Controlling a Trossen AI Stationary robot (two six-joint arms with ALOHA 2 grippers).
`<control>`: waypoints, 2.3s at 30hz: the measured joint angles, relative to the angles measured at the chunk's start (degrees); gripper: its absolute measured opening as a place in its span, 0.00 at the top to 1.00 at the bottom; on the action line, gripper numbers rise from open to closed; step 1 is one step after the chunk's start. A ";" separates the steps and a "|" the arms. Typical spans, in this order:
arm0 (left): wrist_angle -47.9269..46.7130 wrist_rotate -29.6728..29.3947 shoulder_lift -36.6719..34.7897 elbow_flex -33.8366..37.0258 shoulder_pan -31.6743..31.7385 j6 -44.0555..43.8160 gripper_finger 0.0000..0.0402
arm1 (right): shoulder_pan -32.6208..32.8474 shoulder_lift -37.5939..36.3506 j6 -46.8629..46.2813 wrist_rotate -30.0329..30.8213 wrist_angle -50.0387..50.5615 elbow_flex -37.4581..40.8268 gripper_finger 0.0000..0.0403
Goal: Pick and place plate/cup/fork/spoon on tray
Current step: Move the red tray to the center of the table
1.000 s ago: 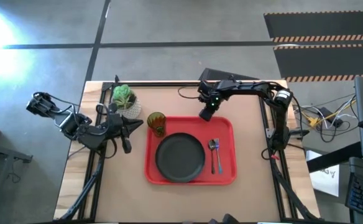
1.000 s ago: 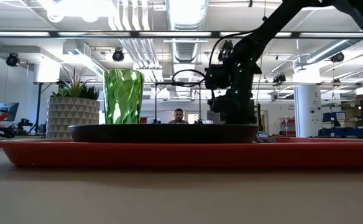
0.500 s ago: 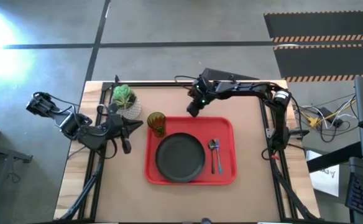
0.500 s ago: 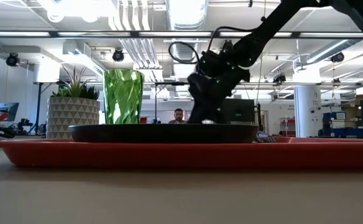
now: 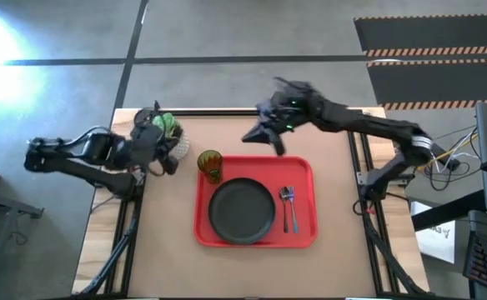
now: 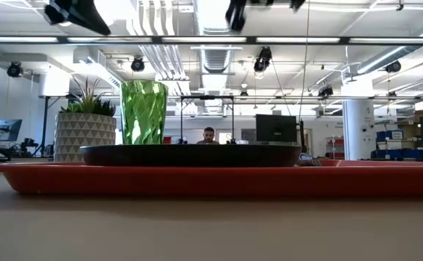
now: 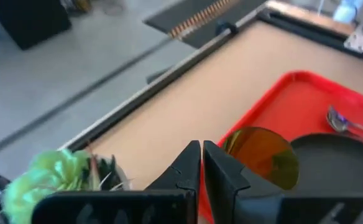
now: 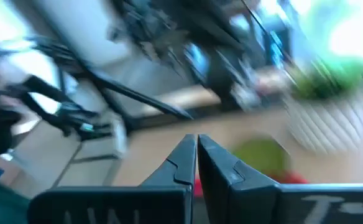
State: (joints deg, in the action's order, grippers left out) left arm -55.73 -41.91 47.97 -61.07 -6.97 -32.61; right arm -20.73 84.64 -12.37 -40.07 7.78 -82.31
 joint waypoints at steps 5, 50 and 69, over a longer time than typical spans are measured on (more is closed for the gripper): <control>12.12 19.12 3.58 4.34 14.78 12.80 1.00 | 8.27 -10.30 4.45 2.19 -0.71 -0.78 0.98; 38.53 51.44 31.02 8.93 39.86 27.58 1.00 | 28.37 -12.59 5.97 15.89 -3.48 -0.72 0.98; 17.70 36.85 10.84 9.02 40.77 29.93 1.00 | 28.34 -12.63 6.48 15.91 -2.47 -0.72 0.98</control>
State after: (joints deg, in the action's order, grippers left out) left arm -38.03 -5.05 58.81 -52.05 33.80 -2.68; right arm 7.62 72.01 -5.89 -24.16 5.31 -83.02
